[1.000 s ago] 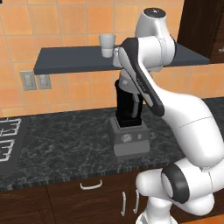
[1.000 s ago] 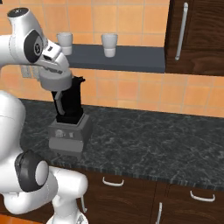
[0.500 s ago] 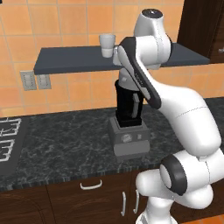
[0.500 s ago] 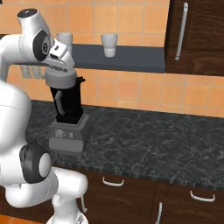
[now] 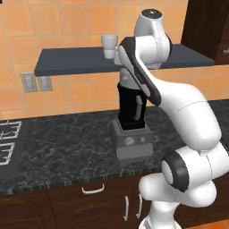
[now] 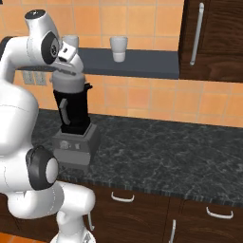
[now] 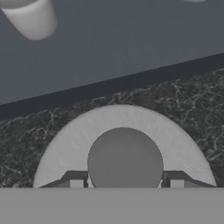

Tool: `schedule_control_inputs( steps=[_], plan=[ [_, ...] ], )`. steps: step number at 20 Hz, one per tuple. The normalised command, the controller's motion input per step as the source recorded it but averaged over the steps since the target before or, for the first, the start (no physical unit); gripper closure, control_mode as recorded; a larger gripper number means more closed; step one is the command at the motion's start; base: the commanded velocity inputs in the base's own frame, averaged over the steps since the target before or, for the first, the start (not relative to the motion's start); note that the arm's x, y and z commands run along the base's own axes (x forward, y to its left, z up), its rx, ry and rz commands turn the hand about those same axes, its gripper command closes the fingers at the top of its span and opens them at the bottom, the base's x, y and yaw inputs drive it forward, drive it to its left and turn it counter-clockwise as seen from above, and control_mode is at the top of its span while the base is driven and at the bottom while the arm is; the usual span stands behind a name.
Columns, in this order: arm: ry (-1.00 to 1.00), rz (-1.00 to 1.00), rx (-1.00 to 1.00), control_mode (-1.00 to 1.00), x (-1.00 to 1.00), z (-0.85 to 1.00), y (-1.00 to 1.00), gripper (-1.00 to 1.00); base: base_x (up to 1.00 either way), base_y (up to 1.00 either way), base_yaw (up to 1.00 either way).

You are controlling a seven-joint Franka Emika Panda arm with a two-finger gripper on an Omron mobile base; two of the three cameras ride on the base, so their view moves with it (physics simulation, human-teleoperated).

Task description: Close the lid blender by securely placing the lid on top.

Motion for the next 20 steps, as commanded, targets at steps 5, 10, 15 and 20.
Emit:
schedule_control_inputs(
  steps=[5, 10, 15, 20],
  plan=[
    [-0.18, 0.0, -0.02, -1.0, 0.0, 0.14, 0.0, 1.0, 0.0, 0.0, 0.0],
    [-0.08, 0.0, -0.05, -1.0, 0.0, 0.0, -0.04, 1.0, 0.0, 0.0, 0.0],
    [0.06, 0.0, -0.06, -1.0, 0.0, 0.01, -0.15, 1.0, 0.0, 0.0, 0.0],
    [0.22, 0.0, -0.07, -1.0, 0.0, 0.03, -0.1, 1.0, 0.0, 0.0, 0.0]
  ],
)
